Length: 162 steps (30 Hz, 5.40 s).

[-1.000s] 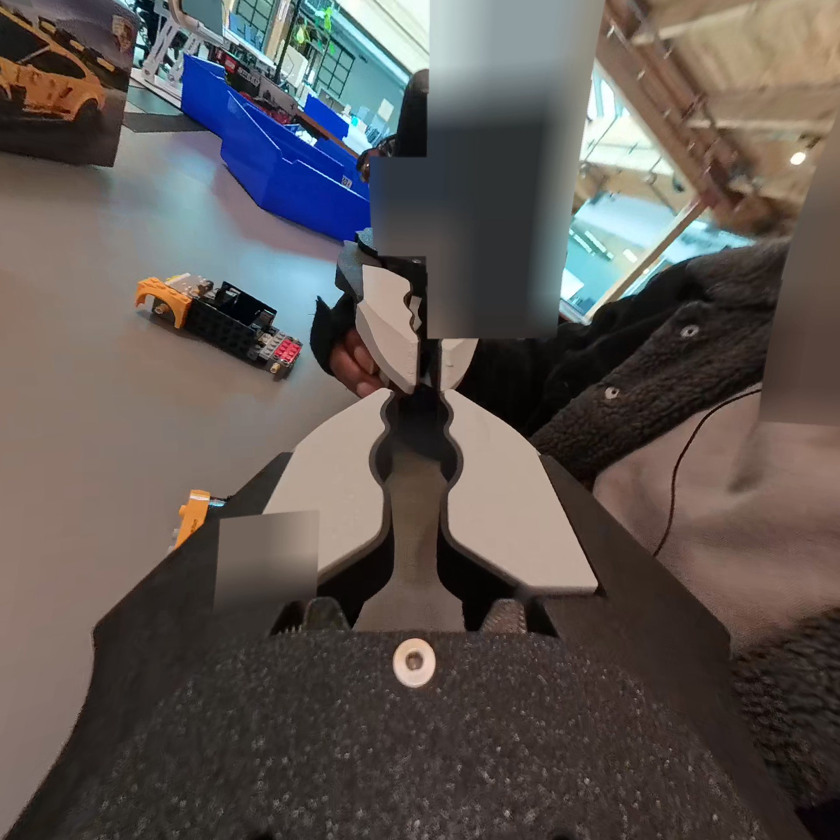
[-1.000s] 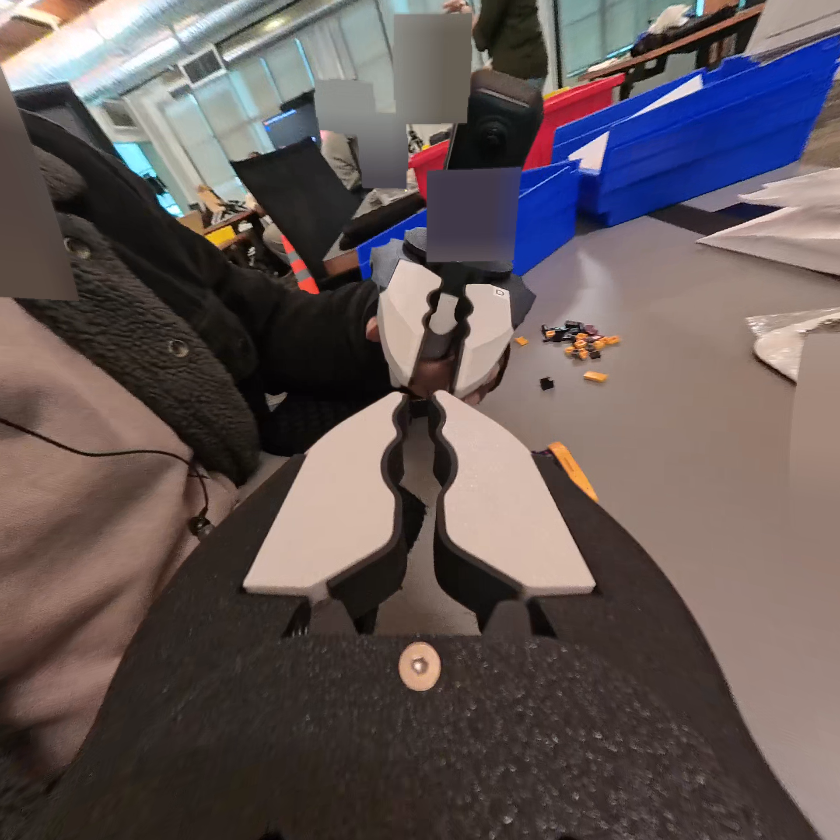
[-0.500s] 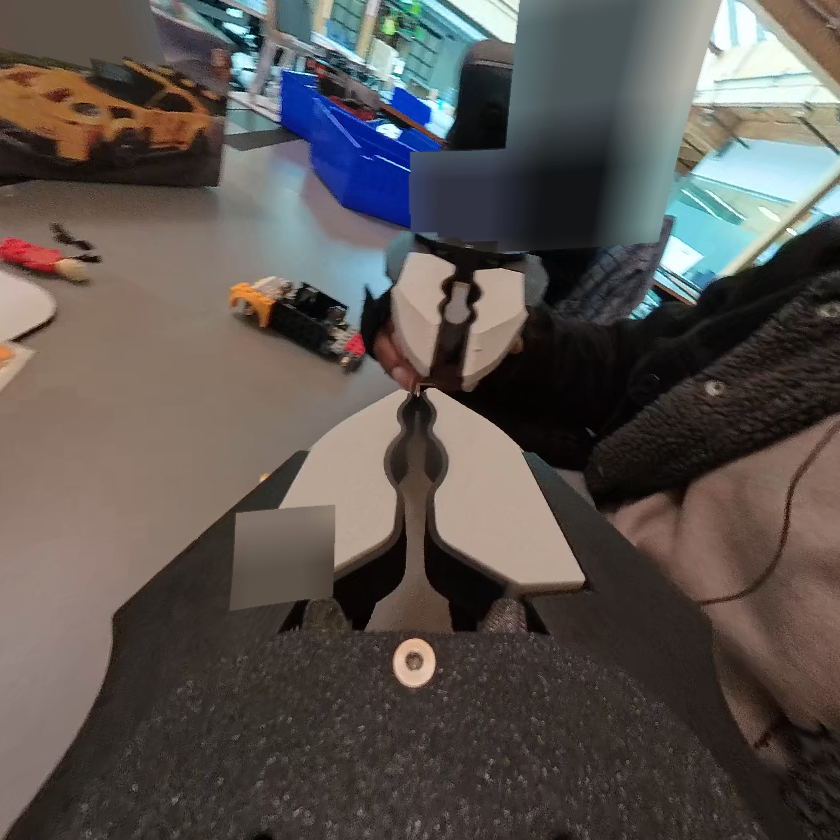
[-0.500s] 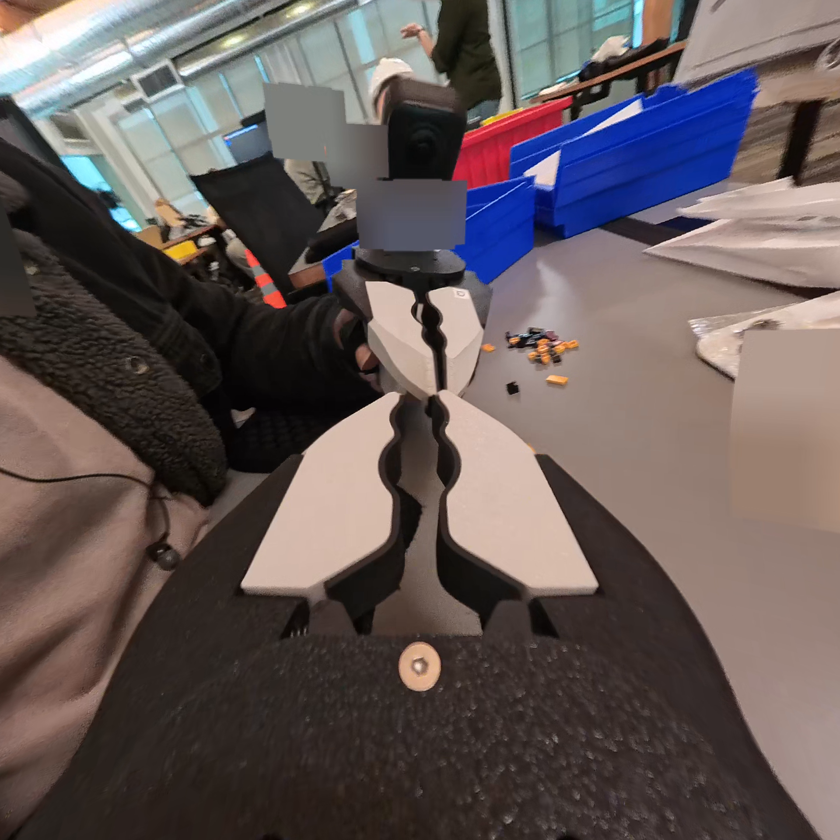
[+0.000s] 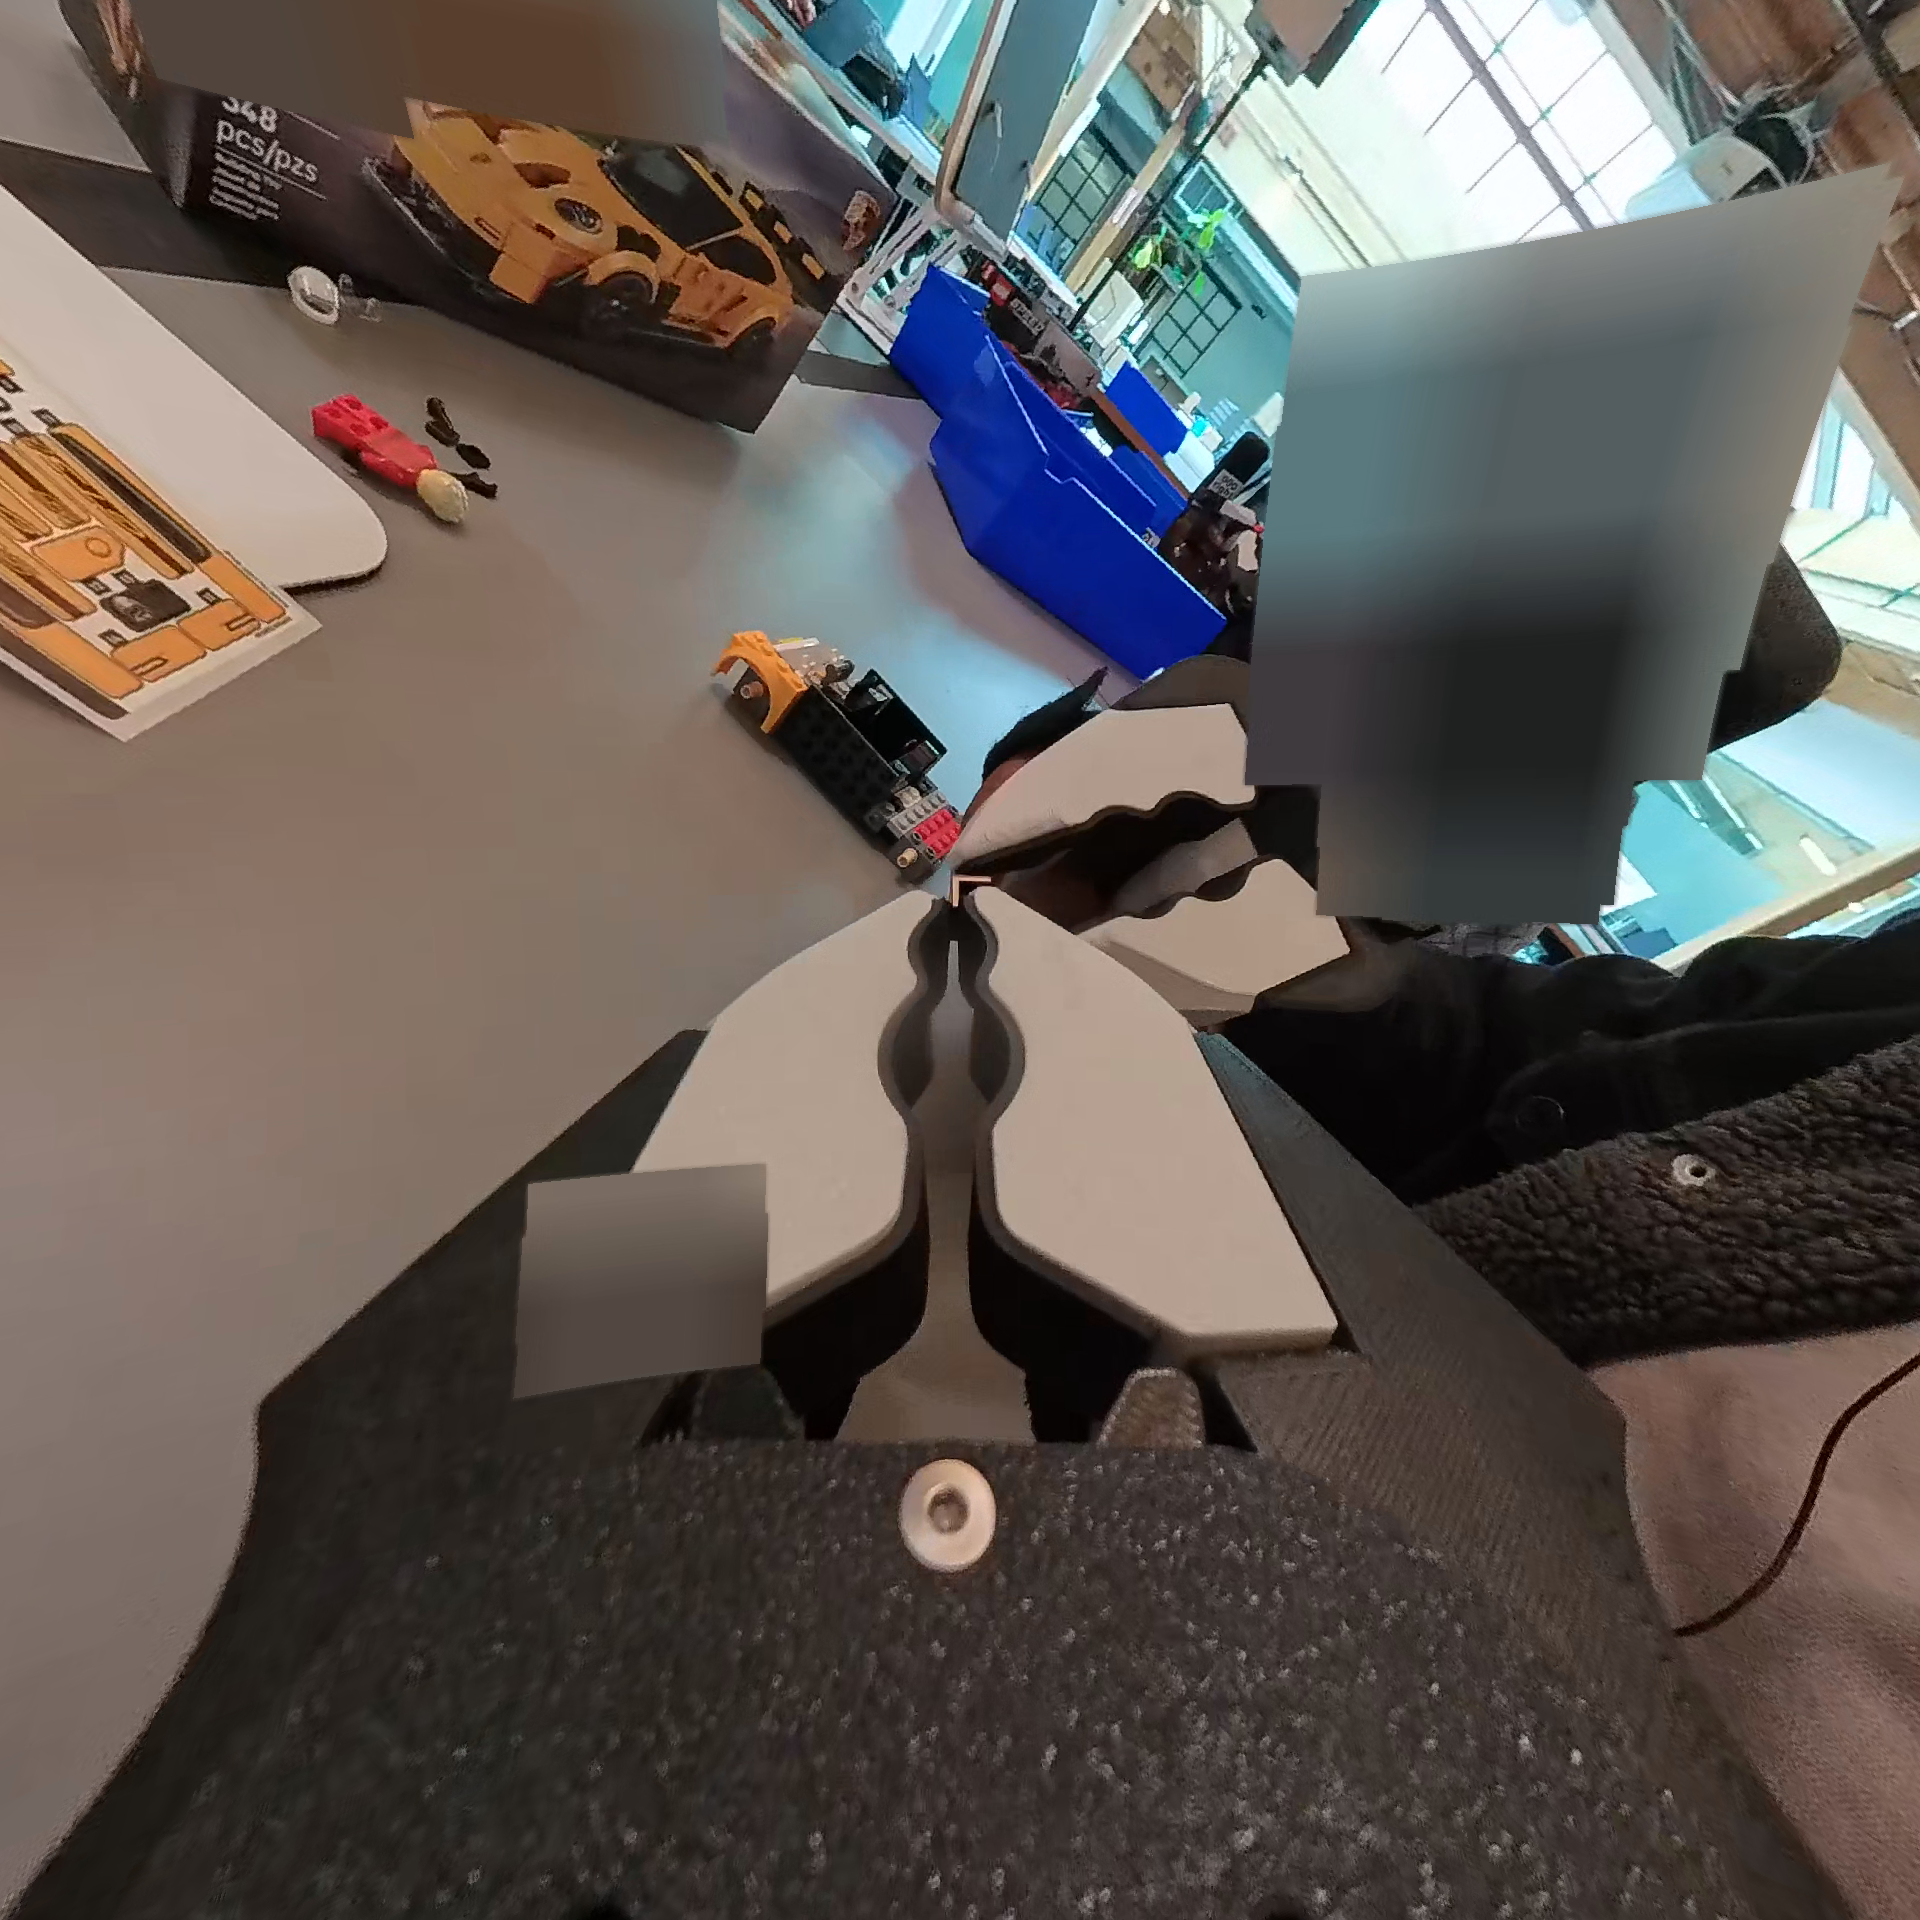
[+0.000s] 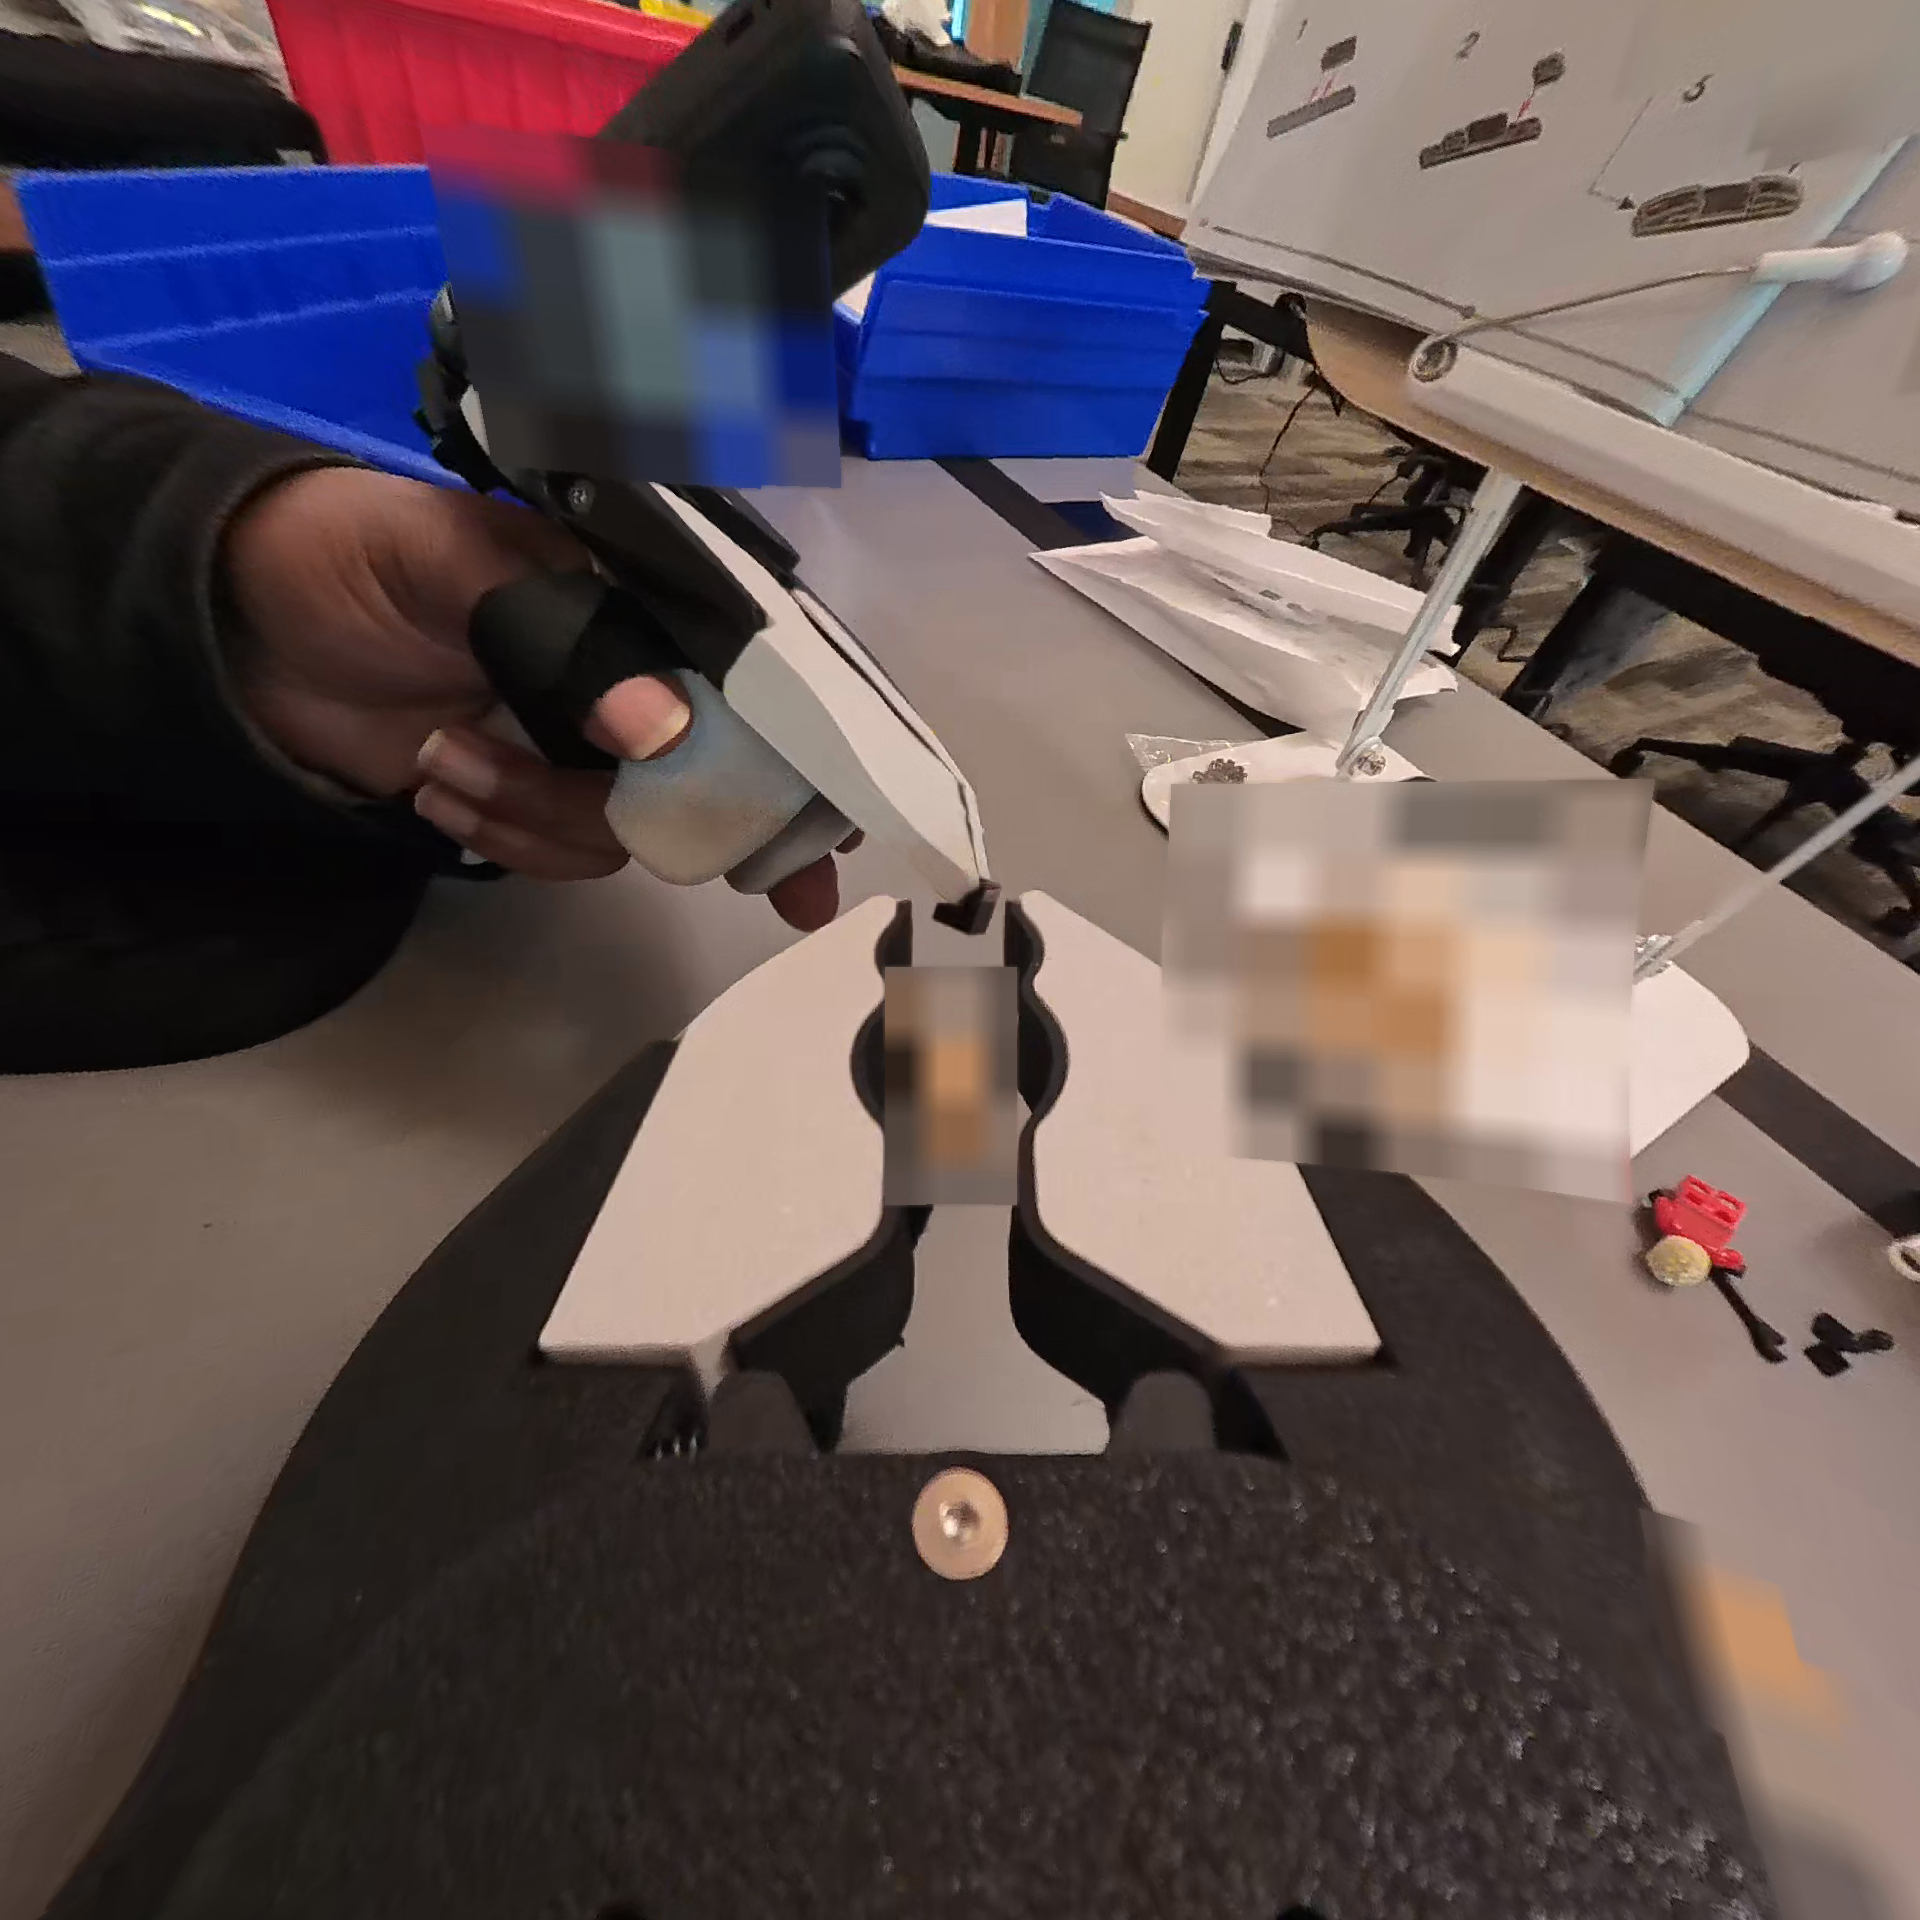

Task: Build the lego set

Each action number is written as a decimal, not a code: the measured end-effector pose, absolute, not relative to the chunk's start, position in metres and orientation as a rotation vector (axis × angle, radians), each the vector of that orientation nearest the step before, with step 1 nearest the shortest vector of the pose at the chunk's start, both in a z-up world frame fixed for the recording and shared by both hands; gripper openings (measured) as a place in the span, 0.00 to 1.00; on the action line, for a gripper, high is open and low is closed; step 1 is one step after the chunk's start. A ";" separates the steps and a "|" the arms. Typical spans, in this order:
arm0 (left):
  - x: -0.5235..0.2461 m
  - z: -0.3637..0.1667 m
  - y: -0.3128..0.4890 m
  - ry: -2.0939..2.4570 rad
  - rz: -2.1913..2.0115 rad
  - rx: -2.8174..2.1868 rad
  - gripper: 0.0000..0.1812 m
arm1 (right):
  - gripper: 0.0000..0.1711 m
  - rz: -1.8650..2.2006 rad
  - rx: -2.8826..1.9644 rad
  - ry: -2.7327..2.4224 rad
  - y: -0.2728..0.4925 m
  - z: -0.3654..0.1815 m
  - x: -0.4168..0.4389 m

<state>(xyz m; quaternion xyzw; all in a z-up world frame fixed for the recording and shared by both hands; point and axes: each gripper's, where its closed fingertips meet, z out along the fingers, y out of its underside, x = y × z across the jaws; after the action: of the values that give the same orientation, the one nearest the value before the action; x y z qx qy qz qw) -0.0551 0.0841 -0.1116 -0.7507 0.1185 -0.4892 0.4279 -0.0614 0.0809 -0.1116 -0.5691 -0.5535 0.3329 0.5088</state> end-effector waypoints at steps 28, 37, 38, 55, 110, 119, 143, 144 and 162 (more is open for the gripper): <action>-0.032 -0.071 0.034 0.853 -1.178 -1.459 0.04 | 0.04 1.760 -1.225 -1.342 0.032 -0.073 -0.037; -0.037 -0.088 0.051 0.831 -1.010 -1.593 0.04 | 0.07 1.578 -1.335 -1.346 0.047 -0.091 -0.045; -0.037 -0.089 0.051 0.834 -1.001 -1.596 0.04 | 0.07 1.575 -1.337 -1.349 0.047 -0.092 -0.045; -0.029 -0.078 0.032 0.929 -1.049 -1.458 0.03 | 0.04 1.786 -1.249 -1.361 0.030 -0.078 -0.037; -0.060 -0.168 0.059 1.245 -0.753 -1.859 0.04 | 0.15 0.835 -1.505 -2.006 0.080 -0.209 -0.062; -0.060 -0.168 0.053 1.302 -0.729 -1.849 0.04 | 0.15 0.991 -1.549 -1.983 0.066 -0.199 -0.061; -0.079 -0.181 0.054 1.325 -0.721 -1.900 0.04 | 0.14 0.873 -1.405 -2.006 0.070 -0.203 -0.063; -0.079 -0.179 0.054 1.326 -0.719 -1.893 0.04 | 0.12 0.888 -1.427 -2.012 0.070 -0.200 -0.061; -0.066 -0.163 0.047 1.334 -0.732 -1.810 0.04 | 0.04 1.140 -1.504 -1.904 0.068 -0.178 -0.057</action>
<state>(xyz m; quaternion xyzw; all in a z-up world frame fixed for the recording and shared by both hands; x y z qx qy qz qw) -0.0655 0.0474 -0.1628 -0.7083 0.5222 -0.2863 0.3790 -0.0572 0.0682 -0.1777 -0.5461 -0.6916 0.4140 0.2283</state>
